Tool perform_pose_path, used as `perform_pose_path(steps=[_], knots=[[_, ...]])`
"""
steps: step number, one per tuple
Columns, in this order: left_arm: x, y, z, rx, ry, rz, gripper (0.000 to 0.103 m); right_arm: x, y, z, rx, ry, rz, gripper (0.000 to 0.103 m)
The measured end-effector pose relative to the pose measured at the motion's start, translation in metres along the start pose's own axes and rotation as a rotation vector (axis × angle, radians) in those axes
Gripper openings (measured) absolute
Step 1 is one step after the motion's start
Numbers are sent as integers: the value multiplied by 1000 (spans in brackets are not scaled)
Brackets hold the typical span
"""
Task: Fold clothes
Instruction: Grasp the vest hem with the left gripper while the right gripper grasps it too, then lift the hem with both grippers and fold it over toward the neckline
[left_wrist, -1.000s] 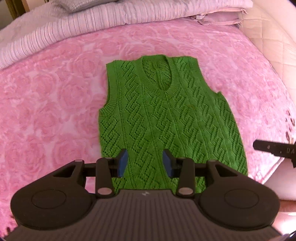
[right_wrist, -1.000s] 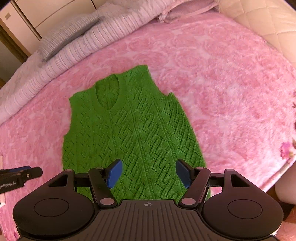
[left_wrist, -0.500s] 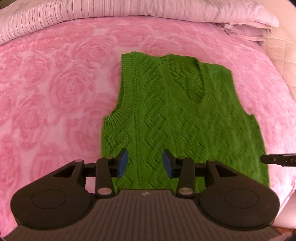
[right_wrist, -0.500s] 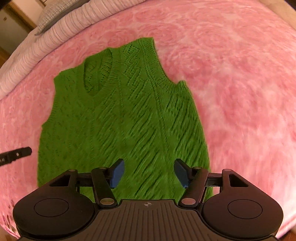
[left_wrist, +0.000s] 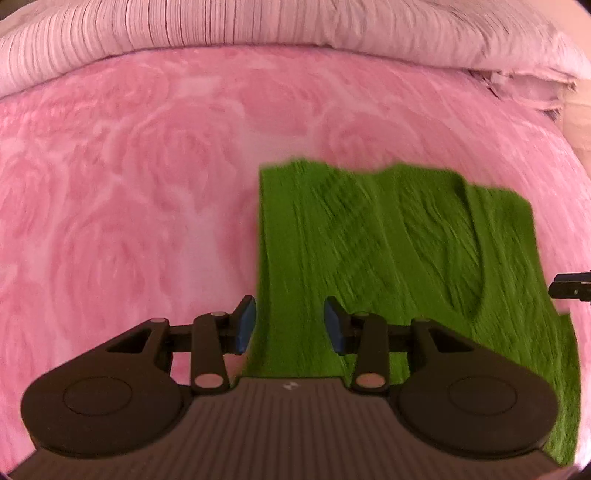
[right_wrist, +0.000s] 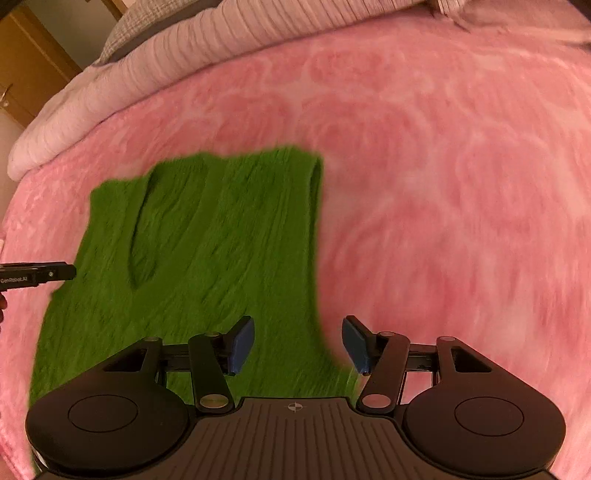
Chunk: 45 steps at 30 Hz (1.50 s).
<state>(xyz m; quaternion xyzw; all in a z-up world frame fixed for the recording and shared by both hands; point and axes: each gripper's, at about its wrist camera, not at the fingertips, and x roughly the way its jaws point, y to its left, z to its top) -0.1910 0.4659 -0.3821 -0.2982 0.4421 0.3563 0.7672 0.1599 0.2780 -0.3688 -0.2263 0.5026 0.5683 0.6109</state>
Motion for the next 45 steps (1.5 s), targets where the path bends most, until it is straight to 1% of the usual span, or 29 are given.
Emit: perform_pose_path(steps=[3,7,10,16,17,18,19,20,21,22,25,28,31,34,36,38,40,42,45], knots=[[15,11,23,-3,-25,-5,36,10,-11,21,-23,-35,7,57],[29,24,45,-17,-50,-46,36,18,-23,46,-30,-72,53,57],[38,32,57,-30,-60,-99,36,24,-29,59,-45,-91,88,57],[55,42,65,-73,-69,-218,35,37,-35,75,-60,-103,129,57],[57,43,66,-79,-72,-231,32,41,-37,77,-54,-105,141,56],[57,44,66,-84,-76,-243,27,43,-37,78,-52,-105,146,53],[57,45,66,-84,-82,-258,23,44,-37,78,-57,-108,151,38],[56,45,66,-82,-86,-279,14,46,-35,78,-66,-111,158,17],[53,45,65,-80,-91,-294,11,47,-33,78,-77,-119,154,15],[50,46,64,-79,-103,-307,11,46,-29,77,-97,-129,140,9],[30,45,58,-56,-155,-344,9,34,-16,71,-165,-177,97,7],[0,45,47,-55,-206,-384,8,7,-10,60,-166,-253,90,6],[-40,46,26,-55,-255,-448,8,-32,0,37,-166,-329,76,6],[-82,46,-10,-56,-281,-515,8,-75,17,1,-176,-388,61,6],[-106,47,-40,-58,-273,-543,8,-102,31,-29,-183,-410,44,6],[-127,46,-75,-59,-245,-564,8,-124,45,-65,-187,-408,17,5],[-142,44,-115,-52,-193,-554,8,-137,55,-102,-186,-372,-9,5],[-145,43,-152,-75,-122,-527,10,-143,66,-144,-187,-303,-45,5],[-135,45,-205,-157,4,-467,11,-132,73,-202,-130,-150,-66,6]])
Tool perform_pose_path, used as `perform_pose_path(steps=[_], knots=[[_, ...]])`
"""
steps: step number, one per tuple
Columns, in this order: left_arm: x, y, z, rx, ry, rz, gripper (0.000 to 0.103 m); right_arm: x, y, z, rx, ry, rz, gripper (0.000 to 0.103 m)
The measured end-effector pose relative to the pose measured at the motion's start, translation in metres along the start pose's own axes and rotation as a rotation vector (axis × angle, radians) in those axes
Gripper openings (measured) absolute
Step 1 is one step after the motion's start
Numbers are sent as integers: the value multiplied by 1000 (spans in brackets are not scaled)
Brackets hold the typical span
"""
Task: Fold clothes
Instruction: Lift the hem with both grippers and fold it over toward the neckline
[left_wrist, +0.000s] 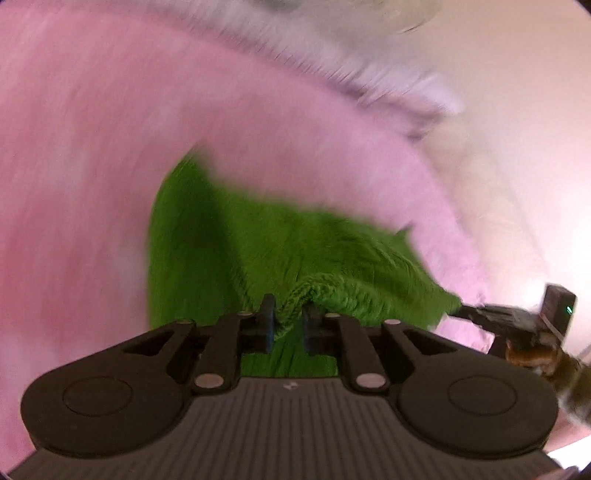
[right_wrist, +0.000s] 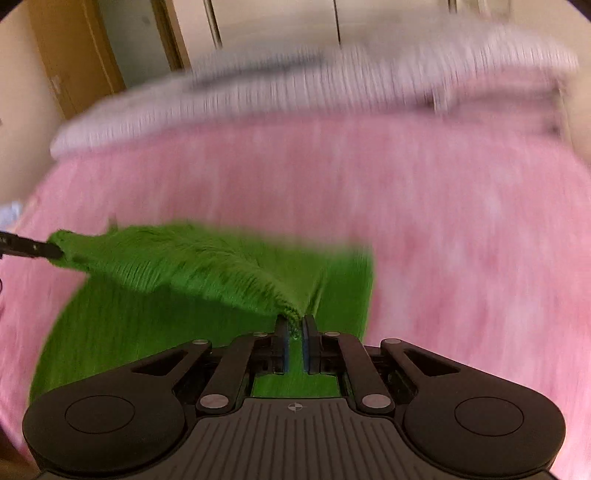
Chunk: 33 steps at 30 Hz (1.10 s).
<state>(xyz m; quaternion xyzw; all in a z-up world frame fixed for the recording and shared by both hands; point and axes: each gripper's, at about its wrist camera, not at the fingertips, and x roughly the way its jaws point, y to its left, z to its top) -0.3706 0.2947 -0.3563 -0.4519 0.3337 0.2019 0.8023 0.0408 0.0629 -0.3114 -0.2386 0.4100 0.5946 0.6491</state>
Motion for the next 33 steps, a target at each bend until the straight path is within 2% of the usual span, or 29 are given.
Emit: perform_pose_path(steps=[3,5,11,20,24,26,27,30,33], knots=[[9,9,-38,-58,17,48,12,14,9,-43,35,116,-18,6],[13,12,-54,-58,-12,61,12,20,9,-64,58,108,-4,6],[17,11,-79,50,-158,55,13,16,-6,-97,152,-80,82,6],[21,9,-106,319,-278,36,15,11,-24,-125,166,-246,180,7],[15,6,-119,401,-319,26,18,7,-18,-141,219,-309,156,8],[8,1,-125,431,-331,34,21,0,-4,-147,225,-324,88,9],[5,-3,-126,446,-311,61,21,-4,4,-148,237,-317,48,9],[-10,-25,-131,564,-299,137,22,-20,22,-150,297,-289,-11,14],[-19,-44,-137,740,-370,202,28,-32,25,-149,422,-312,38,36]])
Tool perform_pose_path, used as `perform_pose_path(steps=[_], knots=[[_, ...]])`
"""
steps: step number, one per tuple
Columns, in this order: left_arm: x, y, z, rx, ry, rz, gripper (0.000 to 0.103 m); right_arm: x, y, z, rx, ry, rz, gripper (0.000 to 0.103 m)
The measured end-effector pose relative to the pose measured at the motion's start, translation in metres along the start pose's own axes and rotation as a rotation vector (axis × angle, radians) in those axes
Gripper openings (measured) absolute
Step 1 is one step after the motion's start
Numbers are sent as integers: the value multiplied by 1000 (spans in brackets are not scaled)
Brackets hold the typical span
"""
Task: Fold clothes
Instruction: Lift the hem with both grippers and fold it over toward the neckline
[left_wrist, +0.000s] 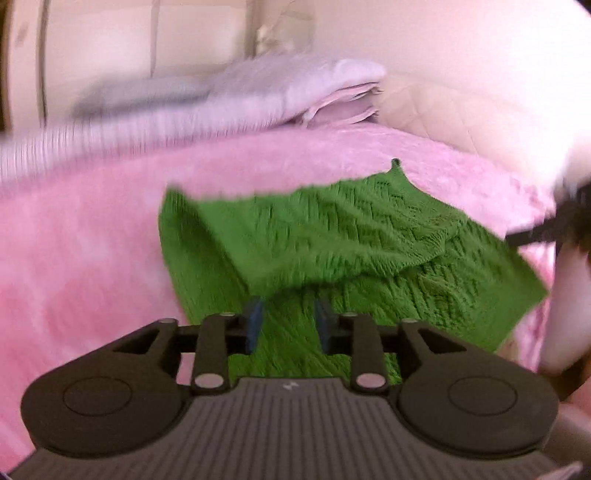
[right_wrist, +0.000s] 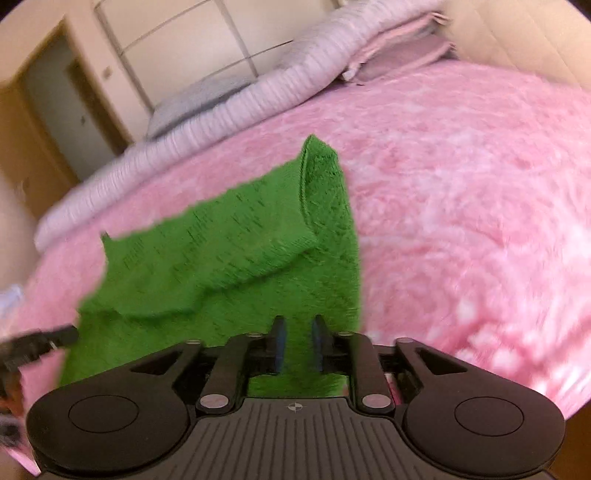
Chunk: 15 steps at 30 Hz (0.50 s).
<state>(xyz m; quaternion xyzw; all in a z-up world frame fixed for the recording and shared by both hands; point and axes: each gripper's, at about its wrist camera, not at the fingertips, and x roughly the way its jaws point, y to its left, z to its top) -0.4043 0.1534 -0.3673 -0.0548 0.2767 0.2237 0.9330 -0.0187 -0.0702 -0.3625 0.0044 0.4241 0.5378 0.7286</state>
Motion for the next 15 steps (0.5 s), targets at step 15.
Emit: perform_pose_path(steps=[15], knots=[[57,-55,-16,775,-6,141,34,62,-36,30,633,-30,127,46]])
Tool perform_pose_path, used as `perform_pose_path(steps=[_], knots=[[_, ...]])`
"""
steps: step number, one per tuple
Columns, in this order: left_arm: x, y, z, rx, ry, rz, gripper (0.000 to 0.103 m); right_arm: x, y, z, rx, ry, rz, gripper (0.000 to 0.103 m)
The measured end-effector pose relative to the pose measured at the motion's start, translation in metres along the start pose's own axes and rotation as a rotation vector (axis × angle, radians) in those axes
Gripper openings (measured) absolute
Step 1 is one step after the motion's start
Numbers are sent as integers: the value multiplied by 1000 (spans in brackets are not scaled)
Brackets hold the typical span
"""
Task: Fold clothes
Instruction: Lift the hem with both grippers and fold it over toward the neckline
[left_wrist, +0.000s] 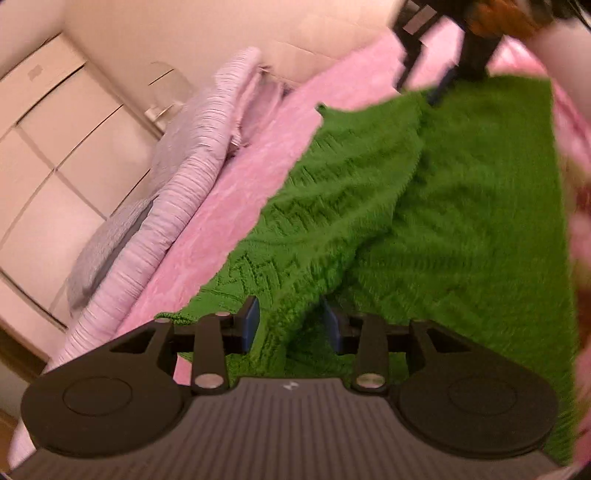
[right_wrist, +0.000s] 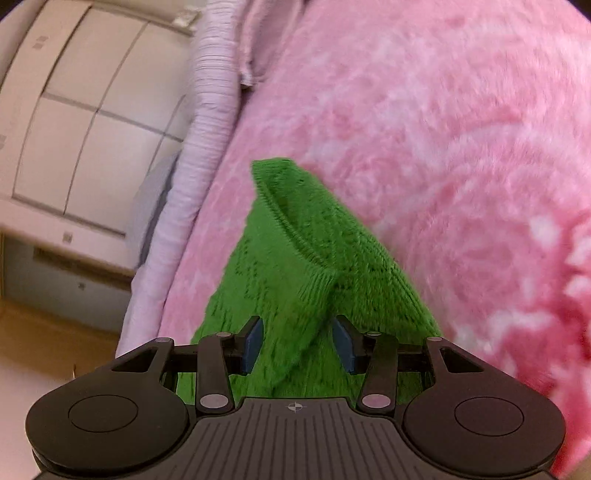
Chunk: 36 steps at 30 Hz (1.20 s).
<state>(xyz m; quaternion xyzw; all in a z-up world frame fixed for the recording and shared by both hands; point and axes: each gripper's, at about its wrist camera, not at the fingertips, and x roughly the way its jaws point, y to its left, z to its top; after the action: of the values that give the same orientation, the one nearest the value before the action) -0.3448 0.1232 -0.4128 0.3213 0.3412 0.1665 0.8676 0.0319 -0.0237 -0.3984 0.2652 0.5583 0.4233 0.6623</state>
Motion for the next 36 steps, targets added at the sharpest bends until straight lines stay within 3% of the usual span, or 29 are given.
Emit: perform_pose_path(steps=[1,2,3,4,9,14,20,23,25,29,31,32,33,34,36], knots=[[4,-2,-2,30,10,6,33,4,-1,2,5,-3,6,46],[9,-2,-4,49,19,5,16,8,-3,4,10,-7,12,45],[11,-1,-6,48,20,-2,10,9,-3,4,-3,-9,12,38],[10,2,-8,24,12,-13,10,9,-3,3,-25,-10,10,9],[-20,12,-19,-111,-68,-14,9,-18,-1,-9,-144,-64,70,8],[-59,5,-30,-292,-82,-85,9,-61,-19,-35,-126,-81,129,8],[-71,-26,-30,-282,-24,-67,11,-72,-59,-59,-24,-57,89,8],[-76,-26,-21,-263,-27,-32,23,-74,-61,-61,0,-61,112,9],[-82,-30,-18,-228,-34,-5,34,-76,-61,-59,24,-63,125,18],[-88,-44,-13,-132,-58,-2,37,-69,-59,-55,51,-84,121,27],[-84,-52,-12,-74,-71,5,35,-64,-58,-54,53,-80,124,27],[-82,-55,-12,-42,-80,9,17,-63,-57,-55,44,-78,121,26],[-82,-56,-12,-18,-87,10,10,-64,-56,-57,25,-78,103,18],[-83,-56,-12,-11,-94,10,10,-65,-53,-59,-2,-80,81,9],[-89,-51,-13,-30,-113,6,9,-72,-46,-62,-51,-104,87,8]])
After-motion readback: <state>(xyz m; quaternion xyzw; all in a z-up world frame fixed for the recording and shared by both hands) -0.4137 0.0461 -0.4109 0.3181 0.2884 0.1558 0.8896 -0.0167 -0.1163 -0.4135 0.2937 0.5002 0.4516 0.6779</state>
